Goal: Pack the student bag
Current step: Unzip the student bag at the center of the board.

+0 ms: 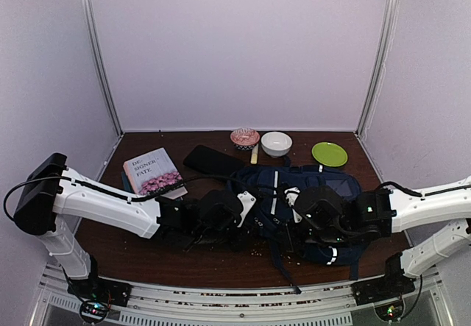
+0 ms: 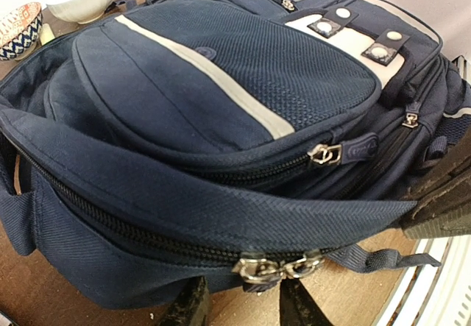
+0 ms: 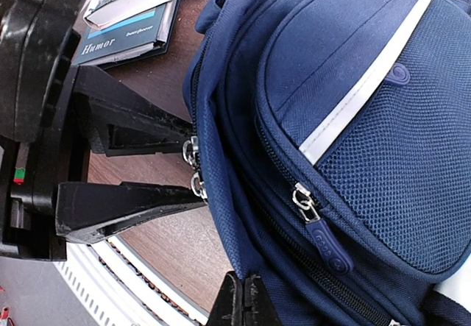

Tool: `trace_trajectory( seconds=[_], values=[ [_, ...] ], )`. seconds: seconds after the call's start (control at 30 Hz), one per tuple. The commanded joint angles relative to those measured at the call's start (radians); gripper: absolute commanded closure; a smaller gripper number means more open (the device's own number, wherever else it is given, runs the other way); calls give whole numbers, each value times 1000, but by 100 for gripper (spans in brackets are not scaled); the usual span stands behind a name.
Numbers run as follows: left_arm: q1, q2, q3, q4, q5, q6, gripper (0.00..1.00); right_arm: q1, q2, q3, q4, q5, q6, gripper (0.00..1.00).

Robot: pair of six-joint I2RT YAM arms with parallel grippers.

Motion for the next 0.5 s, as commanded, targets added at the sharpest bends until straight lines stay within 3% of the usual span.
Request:
trace_trajectory(
  seconds=[0.0, 0.3, 0.47],
  values=[
    [-4, -6, 32, 37, -2, -5, 42, 5, -16, 50, 108, -20, 20, 100],
    [-4, 23, 87, 14, -8, -3, 47, 7, -13, 47, 115, -36, 23, 100],
    [-3, 15, 74, 5, -25, -11, 59, 6, -24, 41, 105, -27, 23, 100]
  ],
)
